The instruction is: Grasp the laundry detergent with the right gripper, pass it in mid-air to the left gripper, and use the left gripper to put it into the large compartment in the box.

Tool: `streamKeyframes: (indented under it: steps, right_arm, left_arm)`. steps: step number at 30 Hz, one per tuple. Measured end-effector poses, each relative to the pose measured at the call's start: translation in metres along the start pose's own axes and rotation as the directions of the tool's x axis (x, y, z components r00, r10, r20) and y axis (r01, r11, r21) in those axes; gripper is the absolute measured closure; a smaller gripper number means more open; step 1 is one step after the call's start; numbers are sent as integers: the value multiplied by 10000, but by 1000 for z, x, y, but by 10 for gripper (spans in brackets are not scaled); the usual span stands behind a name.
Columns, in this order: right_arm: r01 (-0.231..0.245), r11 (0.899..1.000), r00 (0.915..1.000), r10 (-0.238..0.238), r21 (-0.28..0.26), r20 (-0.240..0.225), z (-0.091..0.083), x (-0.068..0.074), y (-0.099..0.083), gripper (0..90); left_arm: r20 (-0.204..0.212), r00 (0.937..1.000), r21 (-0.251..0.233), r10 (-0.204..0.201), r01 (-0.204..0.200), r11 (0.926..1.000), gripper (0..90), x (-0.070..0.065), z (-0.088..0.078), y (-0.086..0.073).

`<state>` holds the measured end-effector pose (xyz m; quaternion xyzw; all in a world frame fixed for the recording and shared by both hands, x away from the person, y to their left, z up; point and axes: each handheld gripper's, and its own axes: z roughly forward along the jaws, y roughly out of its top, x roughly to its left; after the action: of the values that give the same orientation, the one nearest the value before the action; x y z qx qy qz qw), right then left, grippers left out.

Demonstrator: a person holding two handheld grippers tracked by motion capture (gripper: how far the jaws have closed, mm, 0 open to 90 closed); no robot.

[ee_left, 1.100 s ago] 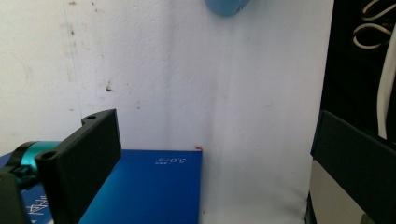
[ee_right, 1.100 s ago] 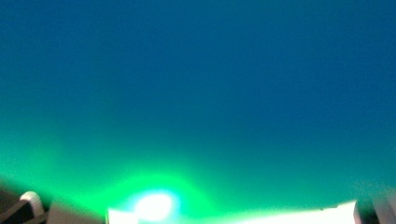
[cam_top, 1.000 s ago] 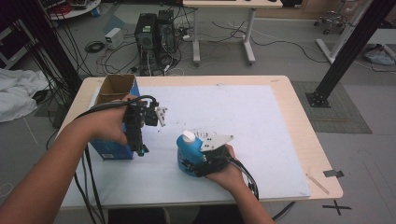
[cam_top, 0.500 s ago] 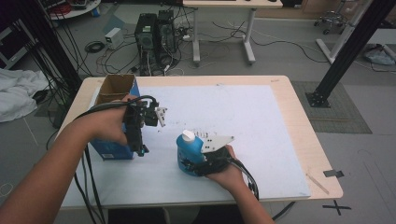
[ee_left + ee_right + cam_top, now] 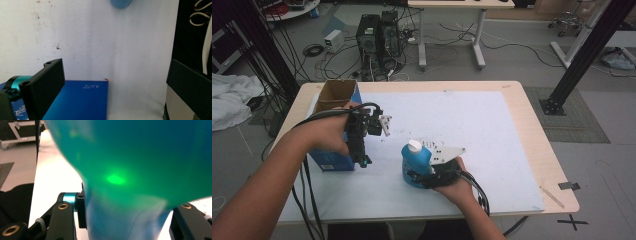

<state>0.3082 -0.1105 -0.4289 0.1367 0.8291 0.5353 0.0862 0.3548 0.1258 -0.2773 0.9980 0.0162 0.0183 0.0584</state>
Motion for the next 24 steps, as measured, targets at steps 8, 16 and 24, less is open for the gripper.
streamKeyframes:
  steps: [8, 16, 24]
  right_arm:
    - [185, 9998, 9994, -186, -22, -294, -2, 4, 11, 457]
    - [441, 9989, 9984, -436, 130, -369, -4, 3, 17, 456]
    - [587, 9979, 9968, -572, 259, -562, -5, 3, 24, 456]
  left_arm:
    - [-99, 9999, -86, 50, -51, 9999, 18, -2, -4, 1]
    - [-96, 9999, -60, 129, -129, 9999, 18, -3, -5, 3]
    - [-86, 9994, -85, 329, -330, 9994, 18, -5, -9, 9]
